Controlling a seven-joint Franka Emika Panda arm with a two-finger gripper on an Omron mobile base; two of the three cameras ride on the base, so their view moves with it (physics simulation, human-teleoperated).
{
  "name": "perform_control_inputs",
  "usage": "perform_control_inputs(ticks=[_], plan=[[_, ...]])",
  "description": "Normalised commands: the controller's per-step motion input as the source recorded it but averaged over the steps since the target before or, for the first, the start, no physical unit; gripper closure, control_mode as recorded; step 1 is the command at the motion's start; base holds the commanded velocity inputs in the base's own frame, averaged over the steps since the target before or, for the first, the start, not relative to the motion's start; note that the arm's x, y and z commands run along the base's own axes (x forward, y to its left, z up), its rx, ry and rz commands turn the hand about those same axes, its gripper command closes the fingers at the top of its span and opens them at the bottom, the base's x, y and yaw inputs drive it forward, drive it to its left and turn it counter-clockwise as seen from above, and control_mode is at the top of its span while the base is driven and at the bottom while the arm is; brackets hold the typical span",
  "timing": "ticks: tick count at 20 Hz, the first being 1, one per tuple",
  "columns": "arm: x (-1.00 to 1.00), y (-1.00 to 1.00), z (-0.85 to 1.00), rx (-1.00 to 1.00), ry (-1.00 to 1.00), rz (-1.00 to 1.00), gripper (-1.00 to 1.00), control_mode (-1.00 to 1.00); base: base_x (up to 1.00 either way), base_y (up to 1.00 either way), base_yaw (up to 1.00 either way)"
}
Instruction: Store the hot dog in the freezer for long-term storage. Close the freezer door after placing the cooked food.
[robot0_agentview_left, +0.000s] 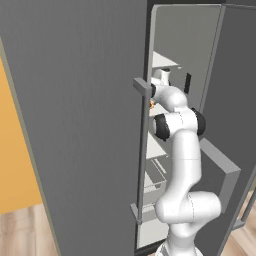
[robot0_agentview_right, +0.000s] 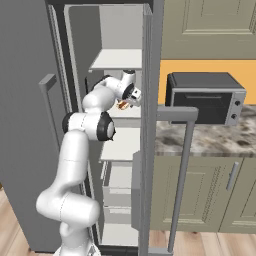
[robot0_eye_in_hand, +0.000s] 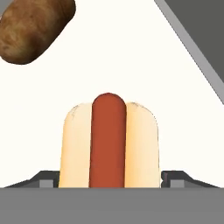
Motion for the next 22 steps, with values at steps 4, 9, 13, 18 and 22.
perform_control_inputs(ticks=[4, 9, 13, 18, 22], plan=[[0.0, 0.0, 0.0, 0.0, -0.02, 0.0, -1.0, -1.0, 0.0, 0.0, 0.0], [0.0, 0.0, 0.0, 0.0, -0.03, 0.0, -1.0, -1.0, 0.0, 0.0, 0.0], [-0.21, 0.0, 0.0, 0.0, -0.06, 0.0, -1.0, -1.0, 0.0, 0.0, 0.0], [-0.33, 0.0, 0.0, 0.0, -0.08, 0.0, -1.0, -1.0, 0.0, 0.0, 0.0], [-0.42, 0.0, 0.0, 0.0, -0.11, 0.0, -1.0, -1.0, 0.0, 0.0, 0.0]])
